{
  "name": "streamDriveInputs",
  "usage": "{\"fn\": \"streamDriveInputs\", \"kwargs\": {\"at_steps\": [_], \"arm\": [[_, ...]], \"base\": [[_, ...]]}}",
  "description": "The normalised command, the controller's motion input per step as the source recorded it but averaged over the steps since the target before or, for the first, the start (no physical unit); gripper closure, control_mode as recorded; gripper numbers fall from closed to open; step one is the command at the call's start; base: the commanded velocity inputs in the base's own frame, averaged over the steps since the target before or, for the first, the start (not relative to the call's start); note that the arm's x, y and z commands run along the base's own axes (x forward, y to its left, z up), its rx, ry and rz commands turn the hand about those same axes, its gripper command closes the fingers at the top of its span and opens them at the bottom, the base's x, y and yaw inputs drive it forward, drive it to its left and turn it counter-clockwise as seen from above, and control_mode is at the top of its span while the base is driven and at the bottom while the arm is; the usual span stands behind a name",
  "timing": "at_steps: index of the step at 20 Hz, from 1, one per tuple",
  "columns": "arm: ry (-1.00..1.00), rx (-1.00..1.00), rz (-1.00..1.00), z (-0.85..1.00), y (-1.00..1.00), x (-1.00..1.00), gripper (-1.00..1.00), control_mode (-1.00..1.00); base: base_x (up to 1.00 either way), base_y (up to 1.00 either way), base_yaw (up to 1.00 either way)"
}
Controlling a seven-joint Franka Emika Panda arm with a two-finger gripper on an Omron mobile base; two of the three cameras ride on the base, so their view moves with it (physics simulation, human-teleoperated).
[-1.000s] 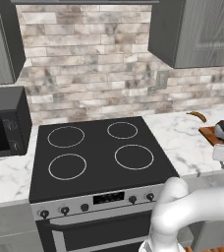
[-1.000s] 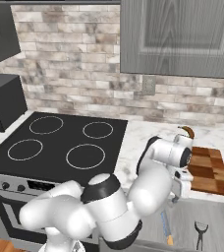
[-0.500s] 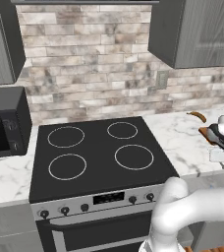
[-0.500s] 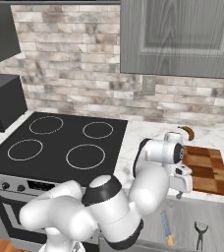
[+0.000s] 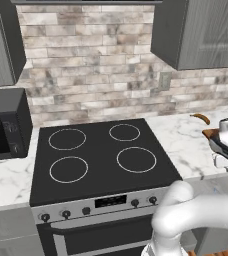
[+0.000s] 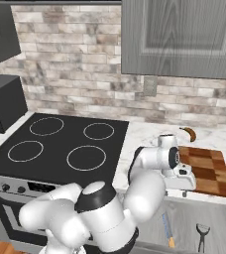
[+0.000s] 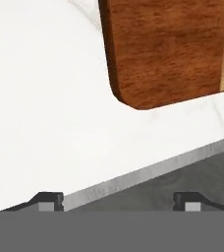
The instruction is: Open the drawer on the right and place the cutting tools on the cutting board.
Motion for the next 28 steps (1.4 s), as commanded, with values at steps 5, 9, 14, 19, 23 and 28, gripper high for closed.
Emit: {"fn": "streamDriveInputs", "kwargs": {"at_steps": [5,9,14,19,23,28], "arm": [[-0.12,0.13,0.33,-0.94,0.00,-0.54,-1.00,-1.00],[-0.10,0.25,0.29,-1.00,0.00,-0.65,-1.00,-1.00],[-0.03,0.29,0.20,-0.83,0.00,-0.35,-1.00,-1.00],[0.06,0.07,0.02,-0.30,0.01,-0.02,-1.00,-1.00],[0.04,-0.02,0.00,-0.44,0.30,-0.79,-1.00,-1.00],[0.00,-0.02,0.00,-0.12,0.25,-0.74,-1.00,-1.00]], "base": [[0.00,0.00,0.00],[0.00,0.00,0.00],[0.00,0.00,0.00],[0.00,0.00,0.00],[0.00,0.00,0.00],[0.00,0.00,0.00]]}}
